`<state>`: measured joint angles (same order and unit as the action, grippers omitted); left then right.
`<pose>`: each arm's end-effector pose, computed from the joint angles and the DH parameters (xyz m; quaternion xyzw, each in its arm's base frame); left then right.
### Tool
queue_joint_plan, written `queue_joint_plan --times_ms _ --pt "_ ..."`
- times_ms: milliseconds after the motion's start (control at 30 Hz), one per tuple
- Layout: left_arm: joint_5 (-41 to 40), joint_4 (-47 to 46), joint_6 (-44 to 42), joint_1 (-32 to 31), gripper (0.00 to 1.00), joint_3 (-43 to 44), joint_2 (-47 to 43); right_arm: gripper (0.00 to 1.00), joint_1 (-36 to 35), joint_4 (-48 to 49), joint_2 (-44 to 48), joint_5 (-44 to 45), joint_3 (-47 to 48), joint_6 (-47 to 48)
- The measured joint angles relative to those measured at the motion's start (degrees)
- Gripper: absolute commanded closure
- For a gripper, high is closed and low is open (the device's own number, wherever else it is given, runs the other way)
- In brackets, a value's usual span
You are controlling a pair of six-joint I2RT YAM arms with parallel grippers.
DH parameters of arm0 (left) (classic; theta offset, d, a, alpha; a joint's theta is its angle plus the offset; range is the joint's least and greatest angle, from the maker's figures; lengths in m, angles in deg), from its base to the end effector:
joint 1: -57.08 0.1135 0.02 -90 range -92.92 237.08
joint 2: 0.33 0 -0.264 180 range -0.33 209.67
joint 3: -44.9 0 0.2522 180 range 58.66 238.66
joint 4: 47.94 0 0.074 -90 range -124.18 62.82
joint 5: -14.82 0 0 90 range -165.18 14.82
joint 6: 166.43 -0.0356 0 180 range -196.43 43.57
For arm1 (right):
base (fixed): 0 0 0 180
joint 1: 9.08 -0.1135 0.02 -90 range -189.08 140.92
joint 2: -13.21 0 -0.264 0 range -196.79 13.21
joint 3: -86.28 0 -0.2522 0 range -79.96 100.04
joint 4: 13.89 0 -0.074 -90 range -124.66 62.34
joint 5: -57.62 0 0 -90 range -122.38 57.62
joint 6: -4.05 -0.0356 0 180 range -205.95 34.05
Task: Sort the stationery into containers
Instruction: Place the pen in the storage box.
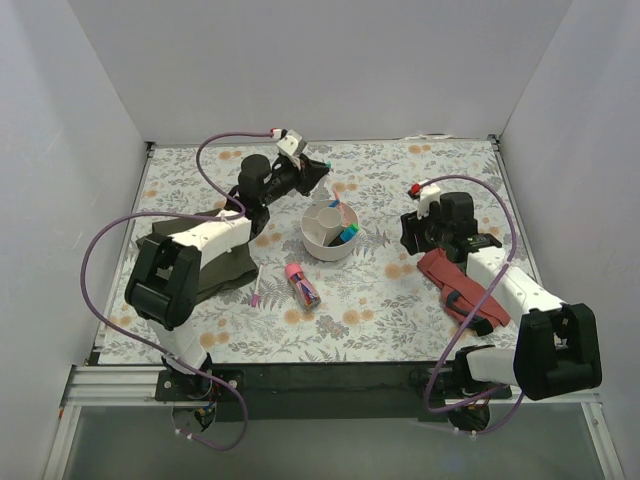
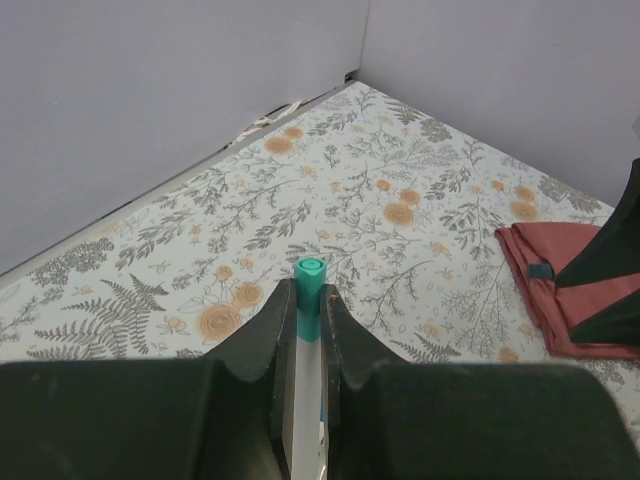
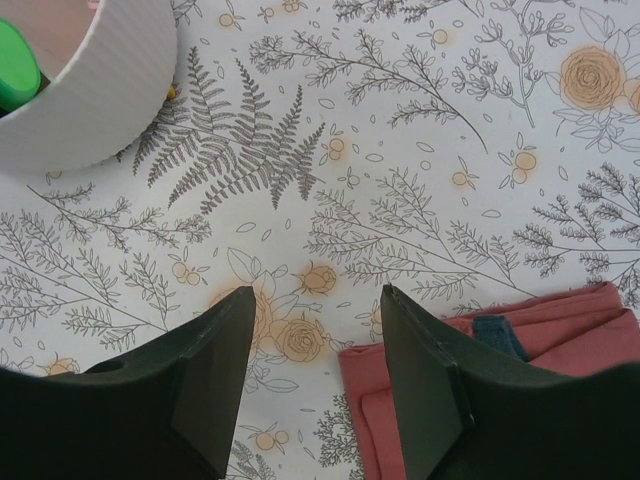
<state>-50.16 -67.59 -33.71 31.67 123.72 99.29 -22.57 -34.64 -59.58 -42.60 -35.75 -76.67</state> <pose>0.3604 -0.1879 0.2821 0.0450 0.7121 -0.5109 0.4794 0.2653 0.0702 0.2377 -0.2148 0.8603 0.0959 0.4523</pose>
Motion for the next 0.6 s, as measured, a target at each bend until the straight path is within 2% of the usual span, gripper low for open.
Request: queue_joint_plan --times_ms 200,600 --pt "0.0 -4.3 0.9 0.0 1.00 1.0 3.5 0.38 0.0 -0.3 0.1 0.1 -1.0 0.1" --pt "1.1 -4.8 1.7 0.0 1.00 1.0 5.1 0.38 0.0 -0.1 -1.4 0.0 -1.0 0.2"
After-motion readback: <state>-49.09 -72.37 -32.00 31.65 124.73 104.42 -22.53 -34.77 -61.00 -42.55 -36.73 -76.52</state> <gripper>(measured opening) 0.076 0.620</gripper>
